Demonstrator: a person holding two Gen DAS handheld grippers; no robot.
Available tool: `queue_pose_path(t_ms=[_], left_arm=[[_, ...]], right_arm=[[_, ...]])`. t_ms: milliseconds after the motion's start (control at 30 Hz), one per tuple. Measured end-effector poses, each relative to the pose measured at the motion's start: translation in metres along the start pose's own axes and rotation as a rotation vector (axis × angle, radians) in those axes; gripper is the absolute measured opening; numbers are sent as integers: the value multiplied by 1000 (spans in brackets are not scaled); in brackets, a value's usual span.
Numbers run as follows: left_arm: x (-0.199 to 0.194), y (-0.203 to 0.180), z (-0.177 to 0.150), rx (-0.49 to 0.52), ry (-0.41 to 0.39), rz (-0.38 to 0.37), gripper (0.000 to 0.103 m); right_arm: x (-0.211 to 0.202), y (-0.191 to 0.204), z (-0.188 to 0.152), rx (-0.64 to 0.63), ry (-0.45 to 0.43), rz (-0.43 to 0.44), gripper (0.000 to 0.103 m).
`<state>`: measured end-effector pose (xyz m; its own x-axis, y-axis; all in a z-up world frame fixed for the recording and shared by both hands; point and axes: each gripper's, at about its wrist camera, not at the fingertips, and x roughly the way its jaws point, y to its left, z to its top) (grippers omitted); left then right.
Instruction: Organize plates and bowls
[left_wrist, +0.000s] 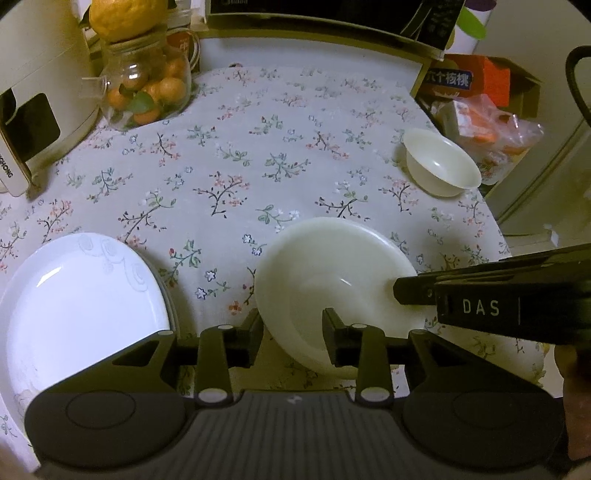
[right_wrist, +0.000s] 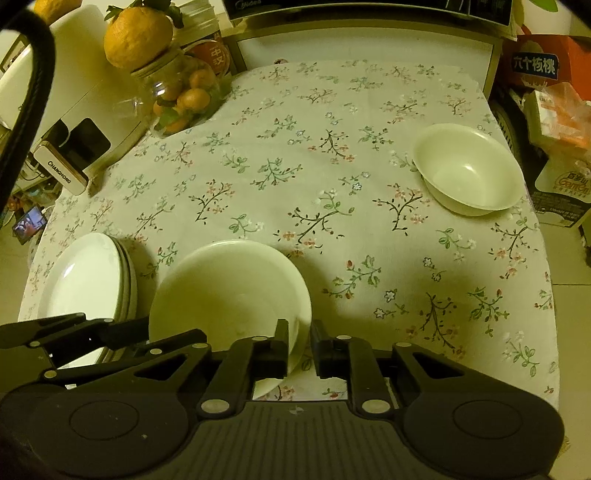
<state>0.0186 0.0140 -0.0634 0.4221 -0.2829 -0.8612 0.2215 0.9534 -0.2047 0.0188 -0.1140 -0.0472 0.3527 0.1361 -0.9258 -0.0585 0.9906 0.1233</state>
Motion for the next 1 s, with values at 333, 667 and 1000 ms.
queue_pose_path(t_ms=[333, 667, 1000], left_arm=[[-4, 2, 2, -7, -15, 13, 41], [-7, 5, 5, -8, -21, 13, 55], [-17, 12, 17, -44, -53, 21, 61]], right_arm=[[-3, -1, 2, 8, -12, 2, 19], [-6, -2, 2, 21, -19, 1, 24], [-11, -7, 4, 43, -35, 14, 28]])
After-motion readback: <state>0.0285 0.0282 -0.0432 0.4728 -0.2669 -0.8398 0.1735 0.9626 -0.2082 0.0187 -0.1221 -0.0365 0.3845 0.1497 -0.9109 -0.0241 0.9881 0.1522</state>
